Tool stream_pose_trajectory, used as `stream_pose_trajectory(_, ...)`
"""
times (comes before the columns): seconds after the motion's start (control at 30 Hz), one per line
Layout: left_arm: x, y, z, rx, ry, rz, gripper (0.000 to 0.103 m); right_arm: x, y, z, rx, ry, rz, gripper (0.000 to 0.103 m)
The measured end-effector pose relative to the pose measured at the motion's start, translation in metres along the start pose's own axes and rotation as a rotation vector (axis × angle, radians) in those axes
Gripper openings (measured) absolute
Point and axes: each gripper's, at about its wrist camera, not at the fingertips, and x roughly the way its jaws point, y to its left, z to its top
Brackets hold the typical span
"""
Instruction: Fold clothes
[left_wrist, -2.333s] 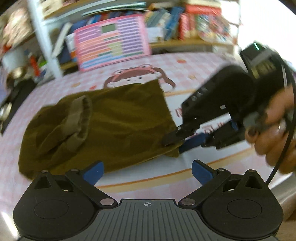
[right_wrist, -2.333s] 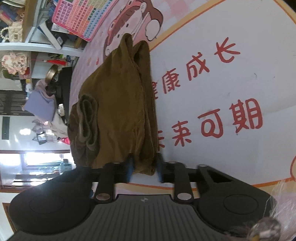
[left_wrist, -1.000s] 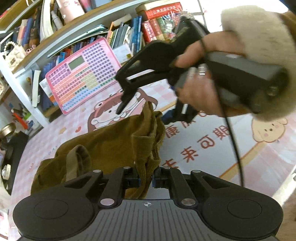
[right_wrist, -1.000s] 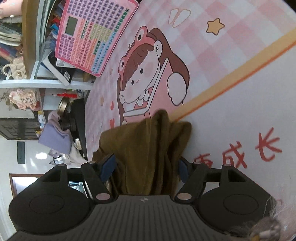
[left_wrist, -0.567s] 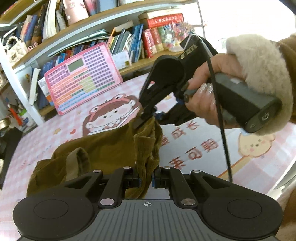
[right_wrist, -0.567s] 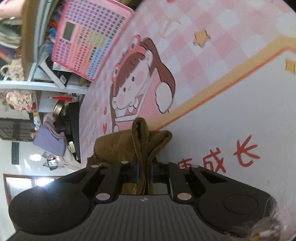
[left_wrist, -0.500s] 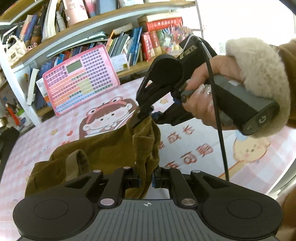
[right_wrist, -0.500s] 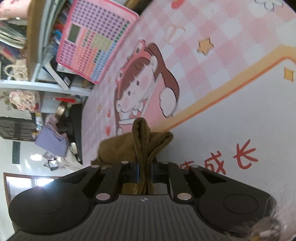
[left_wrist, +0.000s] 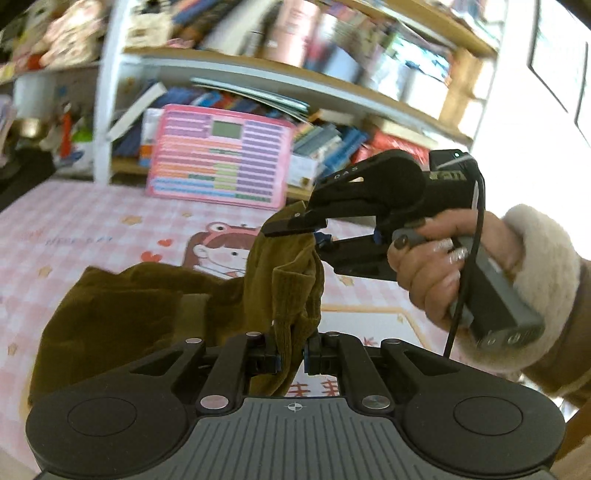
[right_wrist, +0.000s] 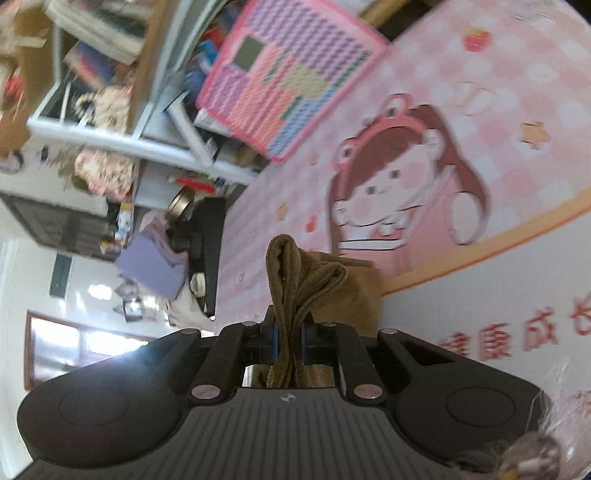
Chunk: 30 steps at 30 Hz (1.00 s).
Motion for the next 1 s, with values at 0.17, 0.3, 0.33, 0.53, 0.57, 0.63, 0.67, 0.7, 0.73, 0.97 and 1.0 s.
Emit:
stream_pose_trajectory(0.17, -0.012, 0.039, -0.003, -0.085, -0.010, -0.006, 0.009, 0.034, 0.035, -0.013, -0.098, 0.022, -0.035, 0.010)
stream_pose_trajectory(0.3, -0.017, 0.078, -0.003, -0.137, 0.014, -0.031, 0.009, 0.069, 0.055, -0.028, -0.159, 0.026, -0.101, 0.012)
stream_pose_trajectory(0.33, -0.019, 0.088, -0.003, -0.148, 0.024, -0.032, 0.009, 0.079, 0.059, -0.033, -0.171, 0.028, -0.119, 0.014)
stream_pose_trajectory(0.53, -0.031, 0.141, -0.009, -0.164, 0.106, -0.055, 0.015, 0.141, 0.065, -0.060, -0.204, 0.070, -0.220, 0.038)
stream_pose_trajectory(0.57, -0.033, 0.149, -0.009, -0.159, 0.116, -0.059, 0.015, 0.148, 0.064, -0.064, -0.198, 0.072, -0.228, 0.038)
stream_pose_trajectory(0.63, -0.039, 0.162, -0.009, -0.136, 0.130, -0.078, 0.016, 0.149, 0.067, -0.070, -0.190, 0.047, -0.224, 0.040)
stream_pose_trajectory(0.67, -0.041, 0.168, -0.009, -0.121, 0.134, -0.092, 0.017, 0.149, 0.068, -0.073, -0.186, 0.034, -0.222, 0.042)
stream_pose_trajectory(0.7, -0.042, 0.172, -0.008, -0.108, 0.136, -0.106, 0.020, 0.142, 0.069, -0.077, -0.176, 0.023, -0.203, 0.046)
stream_pose_trajectory(0.73, -0.043, 0.177, -0.007, -0.098, 0.135, -0.119, 0.025, 0.135, 0.071, -0.080, -0.166, 0.013, -0.182, 0.048)
stream_pose_trajectory(0.97, -0.037, 0.198, 0.014, -0.054, 0.115, -0.268, 0.039, 0.066, 0.077, -0.112, -0.187, -0.153, -0.243, 0.053)
stream_pose_trajectory(1.0, -0.034, 0.200, 0.016, -0.051, 0.120, -0.284, 0.047, 0.055, 0.076, -0.120, -0.198, -0.193, -0.289, 0.053)
